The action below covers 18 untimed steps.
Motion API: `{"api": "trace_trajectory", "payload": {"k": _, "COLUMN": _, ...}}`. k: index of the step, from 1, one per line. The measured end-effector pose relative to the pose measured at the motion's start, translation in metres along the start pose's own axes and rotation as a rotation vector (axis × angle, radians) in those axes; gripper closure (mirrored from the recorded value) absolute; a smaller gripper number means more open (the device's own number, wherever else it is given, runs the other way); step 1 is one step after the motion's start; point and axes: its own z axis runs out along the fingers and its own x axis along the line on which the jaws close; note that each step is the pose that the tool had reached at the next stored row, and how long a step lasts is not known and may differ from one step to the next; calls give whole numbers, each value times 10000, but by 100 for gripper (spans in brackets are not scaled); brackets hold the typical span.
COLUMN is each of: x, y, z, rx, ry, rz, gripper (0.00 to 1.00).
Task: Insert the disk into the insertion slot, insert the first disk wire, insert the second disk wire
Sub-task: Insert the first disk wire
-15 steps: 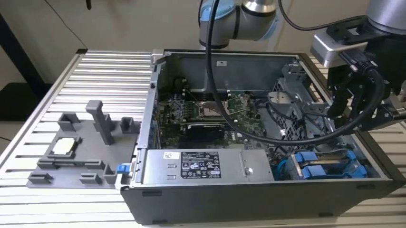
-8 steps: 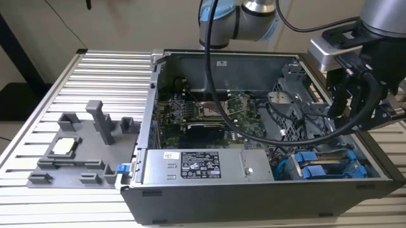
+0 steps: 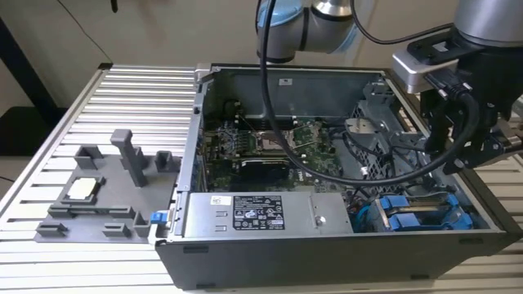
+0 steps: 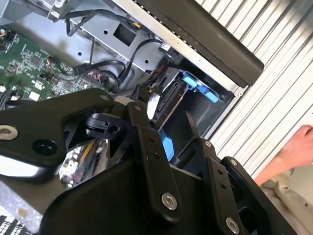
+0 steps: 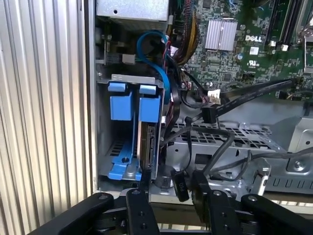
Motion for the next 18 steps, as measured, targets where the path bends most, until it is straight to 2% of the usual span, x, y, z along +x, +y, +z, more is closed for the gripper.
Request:
{"api": "trace_trajectory", "payload": {"k": 3, "x": -31, "y": 33, "z": -6, "rx": 288, "ry": 199, "rz": -52, "gripper": 53}}
{"api": "trace_trajectory", "payload": {"k": 4, "x": -42, "y": 49, "z": -10, "rx": 348, "ry": 258, "rz": -68, "gripper": 53}}
{"api": "trace_trajectory", "payload": {"k": 7, "x": -78, "y": 104, "z": -22, "rx": 479, "ry": 358, "rz": -92, "gripper": 53}}
{"api": "trace_trajectory", "payload": {"k": 10, "x": -98, "y": 123, "z": -18, "rx": 587, "ry": 379, "rz": -93, "gripper": 53}}
{"api": "trace_trajectory", "payload": {"k": 15, "x": -105, "y": 139, "z": 4, "rx": 711, "ry": 399, "rz": -93, "gripper": 53}}
{"api": "trace_trajectory", "payload": {"k": 18, "x": -106, "y": 142, "z": 13, "rx": 733, "ry": 438, "rz": -105, "gripper": 53}}
